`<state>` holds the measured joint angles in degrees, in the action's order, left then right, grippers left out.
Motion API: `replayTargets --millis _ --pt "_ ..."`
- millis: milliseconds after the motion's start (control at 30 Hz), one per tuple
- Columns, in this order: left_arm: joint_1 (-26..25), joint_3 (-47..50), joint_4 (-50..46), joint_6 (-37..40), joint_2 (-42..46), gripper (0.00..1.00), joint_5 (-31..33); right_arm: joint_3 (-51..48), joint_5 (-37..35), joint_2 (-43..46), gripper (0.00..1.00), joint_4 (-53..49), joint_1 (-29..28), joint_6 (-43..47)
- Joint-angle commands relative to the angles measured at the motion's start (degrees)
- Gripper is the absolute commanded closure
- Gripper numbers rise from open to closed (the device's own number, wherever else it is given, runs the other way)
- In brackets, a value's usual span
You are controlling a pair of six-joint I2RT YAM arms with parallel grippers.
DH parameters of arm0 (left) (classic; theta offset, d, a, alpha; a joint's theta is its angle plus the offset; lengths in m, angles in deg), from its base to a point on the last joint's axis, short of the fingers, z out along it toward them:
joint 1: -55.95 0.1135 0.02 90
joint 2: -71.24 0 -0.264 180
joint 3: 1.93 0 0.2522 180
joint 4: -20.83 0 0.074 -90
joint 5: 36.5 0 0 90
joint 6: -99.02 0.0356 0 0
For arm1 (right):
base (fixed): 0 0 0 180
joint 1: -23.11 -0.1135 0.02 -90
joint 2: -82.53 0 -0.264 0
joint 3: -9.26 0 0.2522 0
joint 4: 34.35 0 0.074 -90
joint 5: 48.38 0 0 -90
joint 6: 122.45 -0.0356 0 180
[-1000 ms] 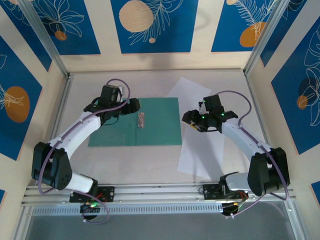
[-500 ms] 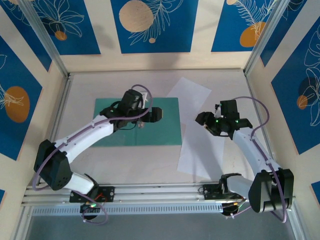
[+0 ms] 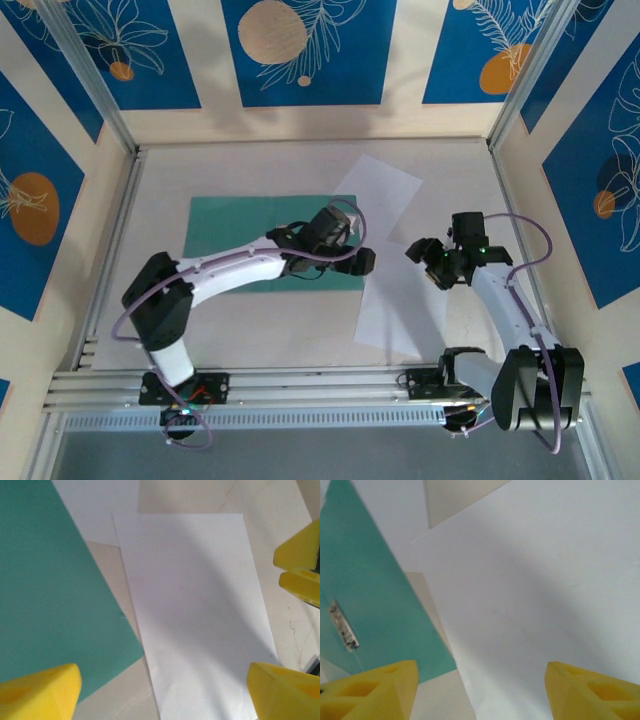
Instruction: Put the files into the folder
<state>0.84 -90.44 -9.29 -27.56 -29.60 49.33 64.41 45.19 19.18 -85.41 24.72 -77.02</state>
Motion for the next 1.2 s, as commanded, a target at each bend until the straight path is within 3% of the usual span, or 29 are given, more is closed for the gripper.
replayTargets --millis 0,367,600,833,1067,1100,1167 --pt "-1.75 -2.72 -0.98 -2.59 -2.45 0.19 0.38 -2.87 0.59 -0.68 0.33 -2.20 2.54 -2.03" --pt "-5.45 -8.03 -5.05 -6.84 -10.91 0.22 -0.15 -6.52 -3.13 1.01 0.34 -4.69 10.02 -7.10" --pt "-5.88 -9.26 -5.21 -8.13 -14.36 0.31 -2.06 -7.04 -3.40 0.87 0.35 -4.92 11.11 -6.04" --pt "-5.75 -9.49 -5.02 -9.36 -16.18 0.28 -2.36 -3.85 -7.17 -2.26 0.36 -8.50 11.09 -0.71" --pt "-5.76 -8.93 -3.50 -10.68 -17.53 0.29 -3.99 -4.08 -8.71 -2.82 0.31 -8.34 10.98 -1.12" --pt "-5.73 -8.85 -3.27 -10.70 -17.66 0.30 -4.14 -4.12 -8.78 -3.00 0.26 -8.25 11.05 -1.13" --pt "-5.77 -8.37 -2.53 -10.96 -17.89 0.32 -4.73 -4.15 -8.46 -3.56 0.25 -8.06 11.04 -1.32"
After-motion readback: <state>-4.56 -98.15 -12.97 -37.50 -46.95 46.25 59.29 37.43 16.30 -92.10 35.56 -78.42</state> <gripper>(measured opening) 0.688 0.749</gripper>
